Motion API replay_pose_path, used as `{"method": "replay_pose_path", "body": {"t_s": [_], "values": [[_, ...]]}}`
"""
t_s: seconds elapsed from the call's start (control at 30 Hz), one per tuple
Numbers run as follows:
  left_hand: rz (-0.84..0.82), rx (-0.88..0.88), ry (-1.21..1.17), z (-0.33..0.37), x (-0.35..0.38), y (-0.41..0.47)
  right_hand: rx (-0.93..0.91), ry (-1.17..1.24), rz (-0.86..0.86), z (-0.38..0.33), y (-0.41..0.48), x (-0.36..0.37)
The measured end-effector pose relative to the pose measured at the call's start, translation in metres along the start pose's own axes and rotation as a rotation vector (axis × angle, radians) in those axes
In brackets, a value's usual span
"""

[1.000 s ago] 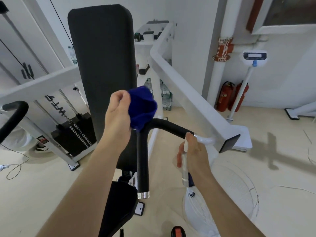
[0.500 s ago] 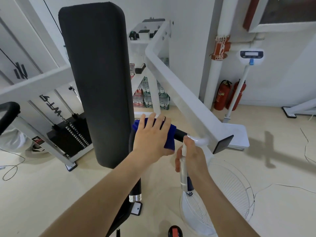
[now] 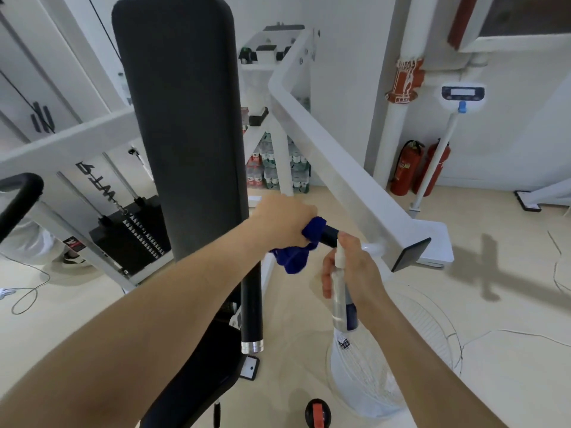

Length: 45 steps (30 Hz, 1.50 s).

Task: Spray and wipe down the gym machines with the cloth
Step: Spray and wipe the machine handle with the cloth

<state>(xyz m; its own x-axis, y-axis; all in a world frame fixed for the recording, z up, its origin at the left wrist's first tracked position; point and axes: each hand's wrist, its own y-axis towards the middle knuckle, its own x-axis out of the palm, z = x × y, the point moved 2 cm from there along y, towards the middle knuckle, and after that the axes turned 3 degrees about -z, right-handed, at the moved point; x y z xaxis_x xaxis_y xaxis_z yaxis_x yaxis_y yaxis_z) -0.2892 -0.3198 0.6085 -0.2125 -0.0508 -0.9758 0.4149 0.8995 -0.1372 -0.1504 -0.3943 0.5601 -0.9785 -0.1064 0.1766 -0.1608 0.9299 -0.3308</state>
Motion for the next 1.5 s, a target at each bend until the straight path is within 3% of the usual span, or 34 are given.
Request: {"method": "replay_pose_path", "body": {"t_s": [0.1, 0.23, 0.43, 0.63, 0.77, 0.83, 0.97, 1.07, 1.2, 1.33, 1.4, 1.5], "values": [[0.024, -0.241, -0.248, -0.024, 0.006, -0.023, 0.016, -0.007, -0.012, -0.001, -0.003, 0.010], [0.182, -0.502, -0.422, -0.016, 0.019, -0.045, 0.015, -0.025, -0.047, -0.004, -0.010, 0.031], [0.235, -0.859, -1.248, 0.010, 0.048, -0.097, 0.064, -0.090, -0.032, -0.009, -0.019, 0.048], [0.092, -0.883, -1.536, 0.058, 0.097, -0.162, 0.000, -0.189, -0.110, -0.003, -0.021, 0.060], [-0.057, -0.700, -1.821, 0.064, 0.107, -0.203, 0.053, -0.294, -0.183, 0.006, -0.030, 0.066], [-0.010, -0.670, -1.951, 0.056, 0.111, -0.219, 0.086, -0.365, -0.181, 0.015, -0.035, 0.068], [0.222, -0.776, -2.342, 0.038, 0.122, -0.222, 0.124, -0.413, -0.109, 0.038, -0.044, 0.070], [0.226, -0.772, -2.507, 0.029, 0.117, -0.209, 0.090, -0.356, -0.067, 0.046, -0.052, 0.073], [0.165, -0.785, -2.477, 0.027, 0.109, -0.190, 0.067, -0.337, -0.022, 0.046, -0.060, 0.074], [0.169, -0.814, -2.254, 0.023, 0.084, -0.167, 0.026, -0.258, 0.077, 0.046, -0.068, 0.068], [0.133, -0.818, -2.001, 0.020, 0.069, -0.147, 0.006, -0.203, 0.121, 0.043, -0.067, 0.063], [0.284, -0.542, -1.379, 0.012, 0.055, -0.117, 0.035, -0.165, 0.108, 0.037, -0.062, 0.059]]}}
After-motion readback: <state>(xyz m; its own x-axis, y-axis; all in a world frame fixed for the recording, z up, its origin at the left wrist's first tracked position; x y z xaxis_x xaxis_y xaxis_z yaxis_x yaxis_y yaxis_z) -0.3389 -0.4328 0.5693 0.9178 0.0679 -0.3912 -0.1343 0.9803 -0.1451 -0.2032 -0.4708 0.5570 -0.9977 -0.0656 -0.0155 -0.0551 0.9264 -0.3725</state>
